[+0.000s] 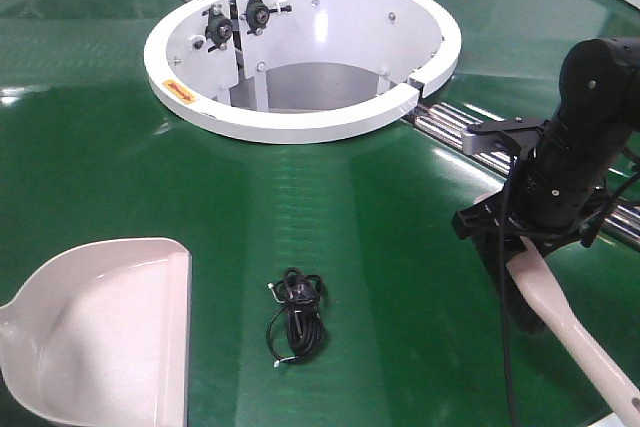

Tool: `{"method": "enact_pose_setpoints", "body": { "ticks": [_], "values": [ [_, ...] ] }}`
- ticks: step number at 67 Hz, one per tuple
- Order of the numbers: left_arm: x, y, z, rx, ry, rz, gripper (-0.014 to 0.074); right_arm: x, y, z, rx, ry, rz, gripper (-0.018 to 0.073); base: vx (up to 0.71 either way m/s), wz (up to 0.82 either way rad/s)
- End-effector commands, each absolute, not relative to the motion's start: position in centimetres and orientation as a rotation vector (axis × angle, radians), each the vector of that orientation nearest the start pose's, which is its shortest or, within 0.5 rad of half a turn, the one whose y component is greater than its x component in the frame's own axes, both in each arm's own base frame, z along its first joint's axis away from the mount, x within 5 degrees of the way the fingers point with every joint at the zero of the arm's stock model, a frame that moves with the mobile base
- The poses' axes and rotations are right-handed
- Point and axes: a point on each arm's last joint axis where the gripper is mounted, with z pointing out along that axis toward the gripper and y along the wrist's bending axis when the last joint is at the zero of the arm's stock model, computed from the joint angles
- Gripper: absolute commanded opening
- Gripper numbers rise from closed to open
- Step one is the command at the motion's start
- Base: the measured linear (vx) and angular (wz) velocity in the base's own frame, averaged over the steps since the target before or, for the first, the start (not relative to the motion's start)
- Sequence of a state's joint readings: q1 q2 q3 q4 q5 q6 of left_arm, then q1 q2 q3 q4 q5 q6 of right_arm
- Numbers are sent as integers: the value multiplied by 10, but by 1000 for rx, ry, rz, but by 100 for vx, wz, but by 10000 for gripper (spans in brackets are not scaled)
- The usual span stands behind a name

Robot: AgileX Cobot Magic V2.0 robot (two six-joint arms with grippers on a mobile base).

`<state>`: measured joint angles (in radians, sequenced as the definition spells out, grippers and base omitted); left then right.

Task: Clean and inspect green conveyor with broom and dustpan
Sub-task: 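Slide the dustpan with the left gripper up against the black cable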

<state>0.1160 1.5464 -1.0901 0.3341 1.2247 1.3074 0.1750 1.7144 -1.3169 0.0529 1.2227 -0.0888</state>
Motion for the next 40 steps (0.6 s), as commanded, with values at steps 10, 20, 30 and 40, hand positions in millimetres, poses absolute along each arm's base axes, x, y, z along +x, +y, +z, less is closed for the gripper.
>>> {"method": "enact_pose_setpoints", "body": {
  "ticks": [10,20,30,40],
  "values": [
    [273,67,251,2048,2685,406,579,313,59,273,-385,3063,84,-5,0,0],
    [277,70,241,2039,2727,372,579,313,60,273,-385,3061,84,-5,0,0],
    [277,70,240,2000,2757,378,571,313,60,273,-385,3061,84,-5,0,0],
    [277,70,242,1992,2757,382,511,313,60,273,-385,3061,84,-5,0,0]
  ]
}}
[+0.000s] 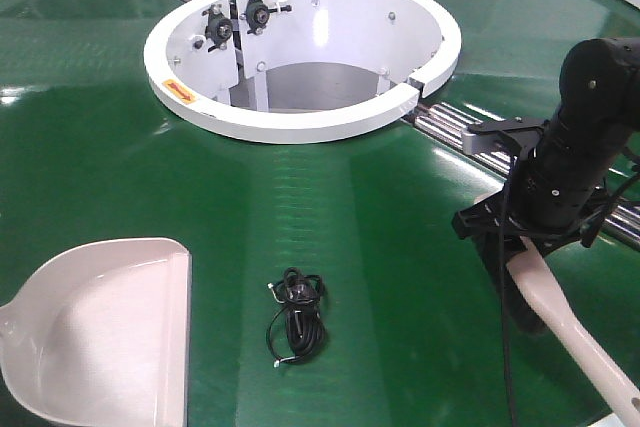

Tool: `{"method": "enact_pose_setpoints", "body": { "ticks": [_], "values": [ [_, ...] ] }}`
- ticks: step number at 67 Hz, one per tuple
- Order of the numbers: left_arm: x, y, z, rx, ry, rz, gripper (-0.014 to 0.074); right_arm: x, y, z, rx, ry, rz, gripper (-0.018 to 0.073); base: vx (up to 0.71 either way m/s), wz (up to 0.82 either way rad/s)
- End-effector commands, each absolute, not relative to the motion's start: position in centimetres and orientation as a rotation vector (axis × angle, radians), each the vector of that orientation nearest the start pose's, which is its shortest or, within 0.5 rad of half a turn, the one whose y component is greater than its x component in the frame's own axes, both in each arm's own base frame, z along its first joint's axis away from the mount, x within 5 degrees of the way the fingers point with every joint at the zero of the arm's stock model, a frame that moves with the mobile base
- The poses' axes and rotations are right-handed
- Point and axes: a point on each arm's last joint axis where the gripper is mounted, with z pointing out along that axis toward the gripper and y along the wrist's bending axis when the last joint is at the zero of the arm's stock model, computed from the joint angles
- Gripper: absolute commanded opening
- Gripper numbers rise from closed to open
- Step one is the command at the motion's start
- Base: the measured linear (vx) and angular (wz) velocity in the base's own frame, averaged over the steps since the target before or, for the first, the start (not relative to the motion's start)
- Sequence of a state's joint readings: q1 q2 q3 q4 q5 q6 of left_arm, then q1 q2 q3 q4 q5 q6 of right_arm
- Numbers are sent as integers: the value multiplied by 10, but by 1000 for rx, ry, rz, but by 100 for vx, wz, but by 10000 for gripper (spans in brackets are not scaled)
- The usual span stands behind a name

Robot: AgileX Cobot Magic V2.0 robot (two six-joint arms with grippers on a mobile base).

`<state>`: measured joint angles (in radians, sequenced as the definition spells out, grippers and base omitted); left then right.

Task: Clean and inspect green conveyor with broom and dustpan
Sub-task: 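Slide the dustpan with the left gripper up against the black cable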

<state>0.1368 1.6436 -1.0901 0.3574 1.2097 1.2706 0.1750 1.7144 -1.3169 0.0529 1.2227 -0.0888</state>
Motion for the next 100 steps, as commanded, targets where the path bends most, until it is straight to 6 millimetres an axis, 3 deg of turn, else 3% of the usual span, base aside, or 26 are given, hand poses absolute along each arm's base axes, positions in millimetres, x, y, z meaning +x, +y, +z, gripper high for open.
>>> {"method": "enact_pose_setpoints", "body": {
  "ticks": [1,13,27,40,57,100],
  "values": [
    [276,70,242,1988,2757,384,501,313,60,273,-385,3061,84,-5,0,0],
    [276,70,243,1986,2755,385,314,313,60,273,-385,3061,84,-5,0,0],
    [275,62,248,1984,2721,381,-27,313,60,273,-385,3062,84,-5,0,0],
    [273,50,259,1990,2659,413,-25,313,60,273,-385,3062,84,-5,0,0],
    [274,31,257,1981,2610,307,-25,313,59,273,-385,3064,84,-5,0,0],
    [276,-6,256,2112,2470,278,-25,313,59,273,-385,3064,84,-5,0,0]
  ]
}}
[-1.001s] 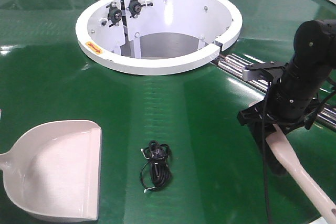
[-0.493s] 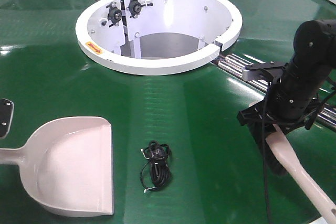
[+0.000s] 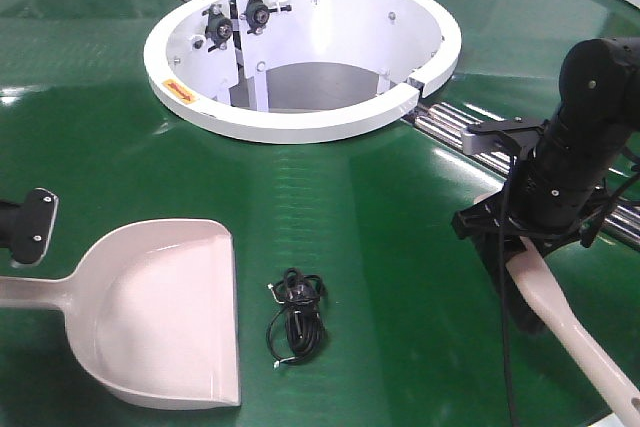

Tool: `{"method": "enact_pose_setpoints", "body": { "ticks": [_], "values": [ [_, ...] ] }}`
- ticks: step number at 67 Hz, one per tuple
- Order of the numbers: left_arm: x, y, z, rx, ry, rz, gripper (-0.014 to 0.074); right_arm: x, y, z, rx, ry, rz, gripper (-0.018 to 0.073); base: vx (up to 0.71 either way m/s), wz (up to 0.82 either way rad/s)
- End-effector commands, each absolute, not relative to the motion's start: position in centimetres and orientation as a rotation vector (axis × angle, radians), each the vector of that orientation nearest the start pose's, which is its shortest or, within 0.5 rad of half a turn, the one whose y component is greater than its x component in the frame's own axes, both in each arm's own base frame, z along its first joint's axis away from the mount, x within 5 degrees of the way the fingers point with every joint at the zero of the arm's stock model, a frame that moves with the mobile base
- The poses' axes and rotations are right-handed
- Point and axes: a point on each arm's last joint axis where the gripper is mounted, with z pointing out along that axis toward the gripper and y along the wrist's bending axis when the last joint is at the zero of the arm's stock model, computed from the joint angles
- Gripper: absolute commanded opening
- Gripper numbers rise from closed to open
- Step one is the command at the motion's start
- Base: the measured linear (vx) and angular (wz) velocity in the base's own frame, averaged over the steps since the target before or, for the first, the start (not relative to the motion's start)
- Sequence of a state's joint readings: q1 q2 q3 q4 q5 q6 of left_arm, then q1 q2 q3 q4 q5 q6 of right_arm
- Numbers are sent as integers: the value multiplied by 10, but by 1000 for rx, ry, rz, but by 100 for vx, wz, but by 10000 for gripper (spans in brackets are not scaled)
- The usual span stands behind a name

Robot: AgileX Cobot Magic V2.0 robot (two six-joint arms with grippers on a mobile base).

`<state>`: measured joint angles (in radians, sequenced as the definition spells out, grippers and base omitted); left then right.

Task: Clean and inspect green conveyor with broom and dustpan
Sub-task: 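Slide the dustpan with the left gripper up against the black cable, then move the held brush with the right gripper toward the black cable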

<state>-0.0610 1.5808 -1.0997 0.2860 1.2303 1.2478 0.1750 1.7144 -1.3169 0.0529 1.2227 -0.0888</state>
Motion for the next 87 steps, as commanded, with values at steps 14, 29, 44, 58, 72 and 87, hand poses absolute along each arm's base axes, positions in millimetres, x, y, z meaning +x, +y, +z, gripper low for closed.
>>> {"method": "enact_pose_setpoints", "body": {
  "ticks": [14,29,44,58,72,87],
  "values": [
    [275,-18,255,2135,2435,242,-25,313,59,273,-385,3064,84,-5,0,0],
    [276,-23,253,2134,2430,209,-25,313,59,273,-385,3064,84,-5,0,0],
    [277,-30,249,2147,2423,168,-25,313,60,273,-385,3062,84,-5,0,0],
    [278,-39,242,2169,2415,118,-25,313,59,273,-385,3063,84,-5,0,0],
    [278,-48,240,2176,2388,87,-25,313,60,273,-385,3063,85,-5,0,0],
    [279,-52,239,2149,2372,60,-25,313,60,273,-385,3063,85,-5,0,0]
  ]
}}
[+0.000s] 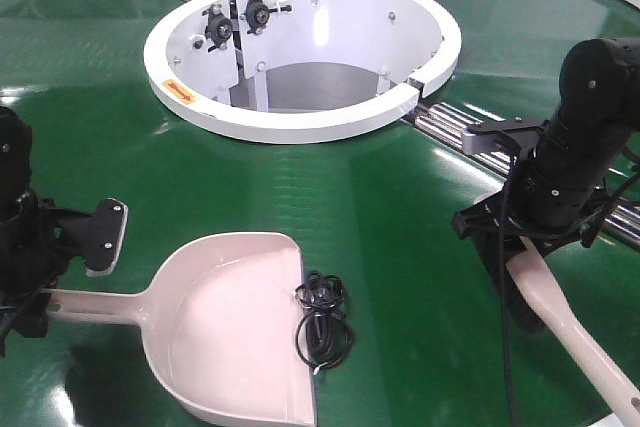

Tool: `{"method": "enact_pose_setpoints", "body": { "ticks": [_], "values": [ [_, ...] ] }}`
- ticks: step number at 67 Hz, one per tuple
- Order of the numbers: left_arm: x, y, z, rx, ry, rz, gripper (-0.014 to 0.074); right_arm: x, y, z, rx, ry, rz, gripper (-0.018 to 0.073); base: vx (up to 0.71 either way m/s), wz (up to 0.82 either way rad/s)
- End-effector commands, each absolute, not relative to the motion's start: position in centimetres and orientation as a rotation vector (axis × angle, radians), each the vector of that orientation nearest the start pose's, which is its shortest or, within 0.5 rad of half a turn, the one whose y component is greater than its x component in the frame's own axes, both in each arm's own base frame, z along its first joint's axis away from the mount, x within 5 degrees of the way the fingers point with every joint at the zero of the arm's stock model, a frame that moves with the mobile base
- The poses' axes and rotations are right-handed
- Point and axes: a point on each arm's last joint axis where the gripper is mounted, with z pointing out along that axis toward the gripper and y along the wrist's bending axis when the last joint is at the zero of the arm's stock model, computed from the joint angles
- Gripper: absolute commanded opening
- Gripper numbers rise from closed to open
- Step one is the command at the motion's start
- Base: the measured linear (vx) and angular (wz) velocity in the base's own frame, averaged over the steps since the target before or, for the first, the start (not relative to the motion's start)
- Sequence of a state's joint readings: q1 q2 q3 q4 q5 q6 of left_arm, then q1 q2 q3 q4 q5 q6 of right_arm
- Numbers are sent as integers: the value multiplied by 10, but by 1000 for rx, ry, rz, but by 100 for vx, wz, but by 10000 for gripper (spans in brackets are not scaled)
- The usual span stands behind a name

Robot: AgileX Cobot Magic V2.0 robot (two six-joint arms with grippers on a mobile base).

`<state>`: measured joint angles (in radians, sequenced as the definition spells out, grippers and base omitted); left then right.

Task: Clean and inspect green conveyor with broom and dustpan
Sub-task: 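Move the held brush with the right gripper toward the black cable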

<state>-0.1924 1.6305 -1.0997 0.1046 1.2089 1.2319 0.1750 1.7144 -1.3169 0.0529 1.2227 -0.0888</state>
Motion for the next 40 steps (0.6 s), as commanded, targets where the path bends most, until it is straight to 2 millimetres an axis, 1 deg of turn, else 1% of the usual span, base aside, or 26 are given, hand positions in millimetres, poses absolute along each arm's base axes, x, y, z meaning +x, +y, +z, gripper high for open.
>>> {"method": "enact_pose_setpoints", "body": {
  "ticks": [1,40],
  "values": [
    [279,-52,239,2149,2372,60,-25,313,60,273,-385,3063,85,-5,0,0],
    [279,-52,239,2151,2372,62,-24,313,60,273,-385,3063,85,-5,0,0]
  ]
}}
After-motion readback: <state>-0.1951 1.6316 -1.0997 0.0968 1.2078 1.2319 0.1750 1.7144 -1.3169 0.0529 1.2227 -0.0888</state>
